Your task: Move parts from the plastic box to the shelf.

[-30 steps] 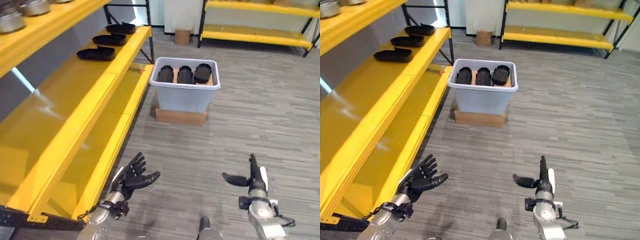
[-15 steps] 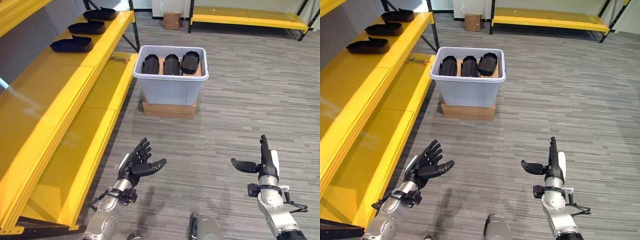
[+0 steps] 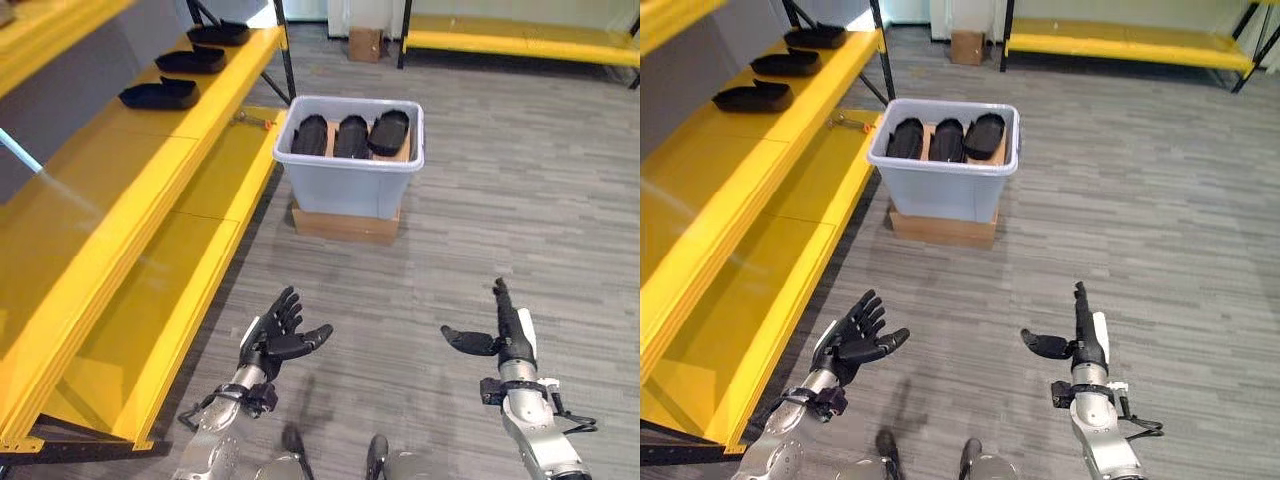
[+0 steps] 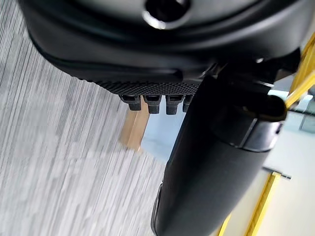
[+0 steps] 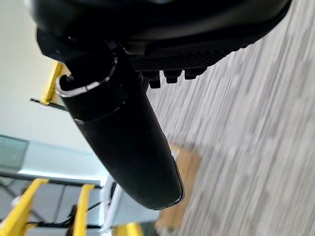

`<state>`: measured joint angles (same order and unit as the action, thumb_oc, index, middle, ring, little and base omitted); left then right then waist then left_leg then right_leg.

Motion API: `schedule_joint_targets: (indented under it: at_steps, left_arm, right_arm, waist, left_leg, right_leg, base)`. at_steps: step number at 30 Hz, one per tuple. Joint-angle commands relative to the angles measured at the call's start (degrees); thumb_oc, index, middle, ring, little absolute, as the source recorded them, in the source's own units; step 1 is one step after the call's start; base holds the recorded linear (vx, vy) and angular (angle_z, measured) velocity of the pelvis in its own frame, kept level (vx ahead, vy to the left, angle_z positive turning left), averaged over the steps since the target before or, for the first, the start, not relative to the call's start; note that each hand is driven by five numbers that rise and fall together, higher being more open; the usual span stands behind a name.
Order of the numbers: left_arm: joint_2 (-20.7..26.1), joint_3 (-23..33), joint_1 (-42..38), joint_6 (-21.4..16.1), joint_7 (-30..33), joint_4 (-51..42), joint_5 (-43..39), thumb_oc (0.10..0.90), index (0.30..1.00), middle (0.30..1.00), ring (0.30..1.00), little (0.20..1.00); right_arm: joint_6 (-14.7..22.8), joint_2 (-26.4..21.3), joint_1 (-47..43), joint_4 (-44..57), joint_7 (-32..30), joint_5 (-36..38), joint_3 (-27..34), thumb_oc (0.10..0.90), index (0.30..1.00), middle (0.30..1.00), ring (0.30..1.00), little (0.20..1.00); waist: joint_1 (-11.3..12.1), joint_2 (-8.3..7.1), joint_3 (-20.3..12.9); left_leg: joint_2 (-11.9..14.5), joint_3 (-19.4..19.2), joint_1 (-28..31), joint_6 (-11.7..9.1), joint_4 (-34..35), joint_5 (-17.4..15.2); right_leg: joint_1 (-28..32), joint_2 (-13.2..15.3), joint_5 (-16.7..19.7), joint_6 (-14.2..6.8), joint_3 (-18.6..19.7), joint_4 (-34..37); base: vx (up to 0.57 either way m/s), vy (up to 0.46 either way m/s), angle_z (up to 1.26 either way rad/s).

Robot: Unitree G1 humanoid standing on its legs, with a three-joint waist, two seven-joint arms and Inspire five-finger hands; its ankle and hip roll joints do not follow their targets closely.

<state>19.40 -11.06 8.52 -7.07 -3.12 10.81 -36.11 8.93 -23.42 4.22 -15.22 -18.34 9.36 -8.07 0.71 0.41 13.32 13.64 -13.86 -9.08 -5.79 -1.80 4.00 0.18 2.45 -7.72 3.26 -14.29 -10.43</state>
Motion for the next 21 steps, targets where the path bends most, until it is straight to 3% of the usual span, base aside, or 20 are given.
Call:
schedule_joint_targets:
  at_steps: [1, 2, 4, 6, 13, 15, 16, 17, 19, 20, 21]
  left_arm:
    - [1.97, 4.91, 0.18, -7.68, -1.03, -6.55, 0.52, 0.900, 1.000, 1.000, 1.000, 1.000]
    - [1.64, 6.08, 0.48, -5.35, -2.62, -5.60, -5.87, 0.900, 1.000, 1.000, 1.000, 1.000]
    - [0.35, 7.08, 0.62, -1.84, -0.28, -4.91, -9.30, 0.900, 1.000, 1.000, 1.000, 1.000]
    - [0.17, 7.26, -0.09, -2.45, -0.03, -3.67, -8.40, 0.900, 1.000, 1.000, 1.000, 1.000]
    - [2.26, 7.36, -0.98, -1.09, -5.55, -4.88, -2.55, 0.900, 1.000, 1.000, 1.000, 1.000]
    - [2.47, 7.20, -1.43, 1.80, -5.27, -4.45, -3.64, 0.900, 1.000, 1.000, 1.000, 1.000]
    - [2.65, 6.84, -1.95, 3.67, -6.44, -3.25, -3.67, 0.900, 1.000, 1.000, 1.000, 1.000]
    - [2.41, 6.42, -1.80, 3.17, -7.28, -3.05, -2.96, 0.900, 1.000, 1.000, 1.000, 1.000]
    - [2.20, 5.82, -1.36, 3.28, -7.63, -3.63, -3.24, 0.900, 1.000, 1.000, 1.000, 1.000]
    - [2.29, 5.51, -1.36, 3.19, -7.99, -4.08, -3.97, 0.900, 1.000, 1.000, 1.000, 1.000]
    - [2.31, 5.34, -1.34, 3.12, -8.14, -4.17, -4.18, 0.900, 1.000, 1.000, 1.000, 1.000]
  right_arm:
    - [6.98, -2.59, -2.63, 7.38, 1.12, 1.55, 1.61, 0.900, 1.000, 1.000, 1.000, 1.000]
    - [6.57, -2.58, -3.21, 7.80, 2.22, 0.82, 0.74, 0.900, 1.000, 1.000, 1.000, 1.000]
    - [6.17, -2.35, -3.09, 8.34, 2.39, -1.27, -0.44, 0.900, 1.000, 1.000, 1.000, 1.000]
    - [5.49, -2.34, -2.76, 9.02, 3.03, -2.09, -0.76, 0.900, 1.000, 1.000, 1.000, 1.000]
    - [5.37, -1.96, -2.85, 10.61, -1.05, -2.39, -0.43, 0.900, 1.000, 1.000, 1.000, 1.000]
    - [5.18, -1.71, -3.43, 10.26, -2.33, -2.77, -0.16, 0.900, 1.000, 1.000, 1.000, 1.000]
    - [4.67, -1.27, -3.98, 10.15, -3.42, -2.72, -0.30, 0.900, 1.000, 1.000, 1.000, 1.000]
    - [4.31, -0.65, -4.53, 10.06, -4.04, -3.09, -0.60, 0.900, 1.000, 1.000, 1.000, 1.000]
    - [3.90, 0.10, -5.43, 9.62, -3.12, -3.35, -1.02, 0.900, 1.000, 1.000, 1.000, 1.000]
    - [4.32, 0.22, -6.01, 9.11, -1.69, -2.65, -1.31, 0.900, 1.000, 1.000, 1.000, 1.000]
    - [4.45, 0.21, -6.06, 8.94, -1.35, -2.56, -1.35, 0.900, 1.000, 1.000, 1.000, 1.000]
  waist:
    - [1.11, -0.02, 0.26]
    - [1.50, -0.15, 0.22]
    - [1.95, 0.08, -0.19]
    - [1.81, -0.18, -0.40]
    - [3.46, -2.45, -2.06]
    - [3.80, -3.13, -2.75]
    - [4.11, -3.78, -3.57]
    - [4.45, -3.91, -3.96]
    - [4.37, -4.06, -4.02]
    - [4.25, -3.36, -3.91]
    - [4.07, -3.67, -3.91]
  left_leg:
    - [2.27, -0.29, -1.51, -1.19, 1.13, 8.22]
    - [1.99, -0.93, -0.61, -1.01, 1.20, 7.12]
    - [1.72, -0.06, -0.36, -0.82, -0.03, 6.13]
    - [1.06, -0.18, 0.38, -0.05, -1.04, 4.28]
    - [-6.85, 2.07, 0.63, 4.27, -5.88, -2.66]
    - [-8.67, 0.80, 1.05, 5.72, -5.62, -3.83]
    - [-10.46, -0.81, 2.19, 7.52, -4.67, -5.08]
    - [-11.52, -2.48, 3.70, 9.06, -3.70, -6.26]
    - [-13.30, -3.70, 6.77, 10.42, -2.29, -8.60]
    - [-12.50, -5.09, 7.49, 10.57, -1.67, -7.82]
    - [-13.30, -4.45, 8.25, 10.46, -1.54, -8.94]
  right_leg:
    - [5.75, 1.00, -4.45, -4.44, 3.16, -1.68]
    - [6.76, 1.64, -5.53, -4.94, 2.90, -2.74]
    - [6.96, 2.06, -5.83, -5.33, 3.19, -3.24]
    - [7.03, 2.51, -6.13, -5.55, 2.99, -4.07]
    - [7.92, 4.24, -6.77, -7.45, 2.83, -6.62]
    - [8.24, 4.44, -4.88, -8.65, 2.07, -9.47]
    - [7.69, 5.36, -1.25, -10.66, 0.66, -14.69]
    - [5.37, 6.56, 2.58, -12.33, -0.67, -21.67]
    - [1.79, 8.43, 5.02, -13.93, -1.44, -27.95]
    - [-0.60, 7.33, 5.52, -12.66, -2.45, -27.20]
    - [-0.69, 7.63, 4.52, -13.45, -1.84, -27.27]
  base:
    - [0.44, 0.287, -0.75]
    - [0.32, 0.233, -0.50]
    - [0.38, 0.284, -0.56]
    - [0.31, 0.230, -0.36]
    - [0.25, 0.265, 0.12]
    - [0.15, 0.241, 0.00]
    - [0.21, 0.359, 0.00]
    - [0.21, 0.355, -0.07]
    - [0.20, 0.261, -0.32]
    - [0.20, 0.177, -0.45]
    - [0.13, 0.043, -0.66]
